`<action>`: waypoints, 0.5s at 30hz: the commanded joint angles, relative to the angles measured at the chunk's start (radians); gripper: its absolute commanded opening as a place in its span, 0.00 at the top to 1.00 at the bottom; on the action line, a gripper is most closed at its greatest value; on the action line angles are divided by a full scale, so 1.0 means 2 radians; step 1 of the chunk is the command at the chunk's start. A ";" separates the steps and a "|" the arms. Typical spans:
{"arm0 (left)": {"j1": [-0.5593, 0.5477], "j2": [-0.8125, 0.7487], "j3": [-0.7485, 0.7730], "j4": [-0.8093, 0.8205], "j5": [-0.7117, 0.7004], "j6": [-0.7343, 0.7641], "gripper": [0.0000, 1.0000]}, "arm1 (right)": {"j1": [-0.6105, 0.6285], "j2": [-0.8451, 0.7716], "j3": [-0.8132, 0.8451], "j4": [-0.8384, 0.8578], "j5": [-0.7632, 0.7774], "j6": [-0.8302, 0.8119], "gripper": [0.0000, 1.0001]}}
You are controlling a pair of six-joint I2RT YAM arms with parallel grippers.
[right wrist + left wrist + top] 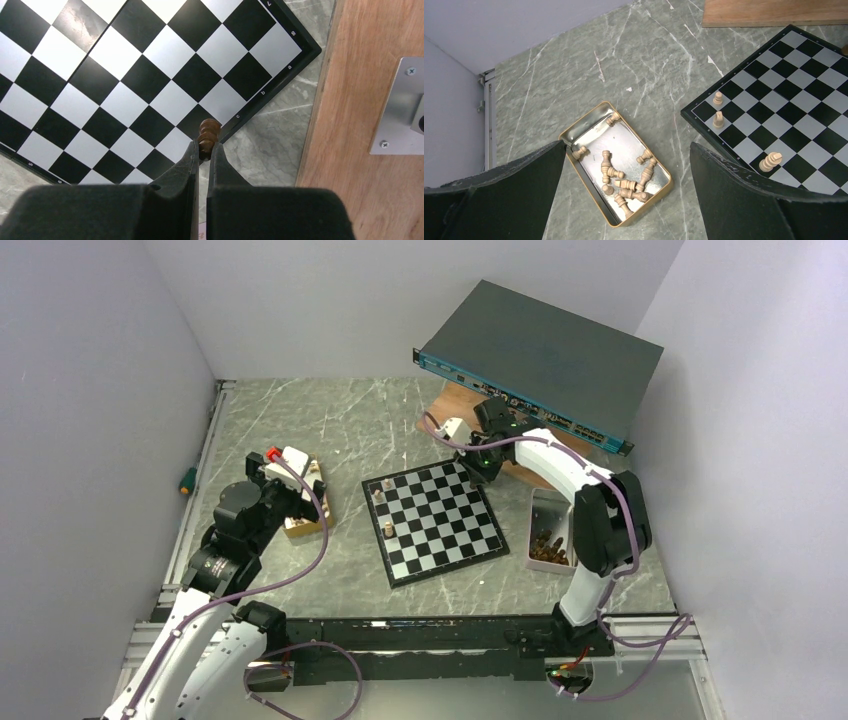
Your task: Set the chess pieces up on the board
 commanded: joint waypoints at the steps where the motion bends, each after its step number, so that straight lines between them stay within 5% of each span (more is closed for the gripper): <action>1: 0.002 -0.002 0.009 0.012 -0.003 0.001 0.00 | 0.003 0.017 0.031 0.001 0.015 0.010 1.00; 15: 0.002 -0.001 0.009 0.013 -0.004 0.001 0.00 | 0.006 0.058 0.065 -0.015 0.010 0.012 0.98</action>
